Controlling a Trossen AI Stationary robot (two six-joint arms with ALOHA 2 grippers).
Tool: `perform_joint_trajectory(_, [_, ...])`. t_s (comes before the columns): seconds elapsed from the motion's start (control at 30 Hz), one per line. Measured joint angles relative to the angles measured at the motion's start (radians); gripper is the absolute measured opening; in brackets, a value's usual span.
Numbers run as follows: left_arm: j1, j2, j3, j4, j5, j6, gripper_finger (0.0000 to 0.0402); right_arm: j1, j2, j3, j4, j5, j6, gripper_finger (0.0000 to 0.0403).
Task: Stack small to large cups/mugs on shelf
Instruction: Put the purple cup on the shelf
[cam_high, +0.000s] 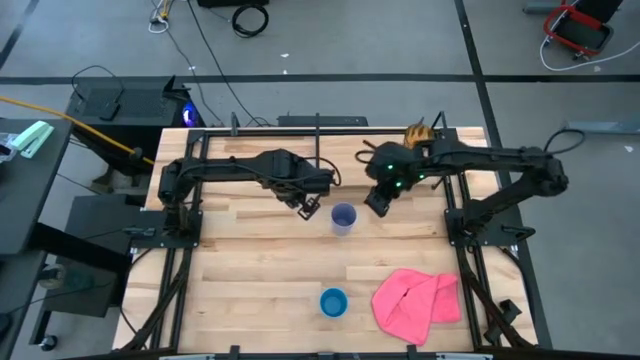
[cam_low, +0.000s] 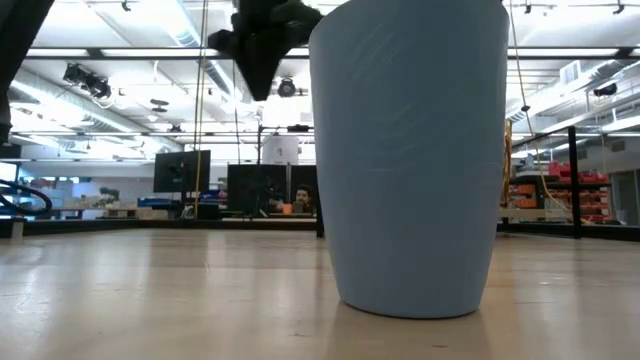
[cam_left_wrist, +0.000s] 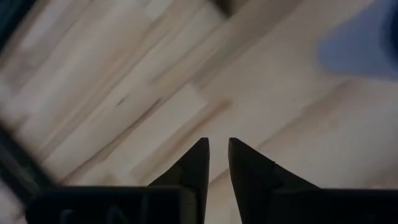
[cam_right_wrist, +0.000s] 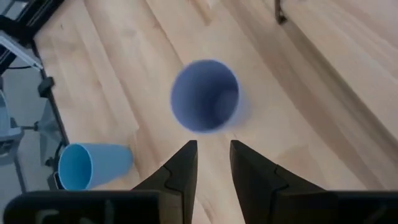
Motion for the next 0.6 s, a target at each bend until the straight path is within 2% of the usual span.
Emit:
perform_joint_trajectory(0.17, [0.002,0.0,0.0,-0.035,-0.013,-0.003,0.0049,0.016,0.063,0.015,0.013,0.084,0.008,0.0103])
perform_joint_trajectory(0.3, [0.026,0.0,0.0,-0.044,-0.029,0.036,0.0034,0.016,0.1,0.015,0.011,0.096,0.002,0.0103])
perform_joint_trajectory(0.6, [0.249,-0.085,-0.001,-0.044,-0.034,0.149,0.0017,0.022,0.122,0.016,0.013,0.128,-0.003,0.0103])
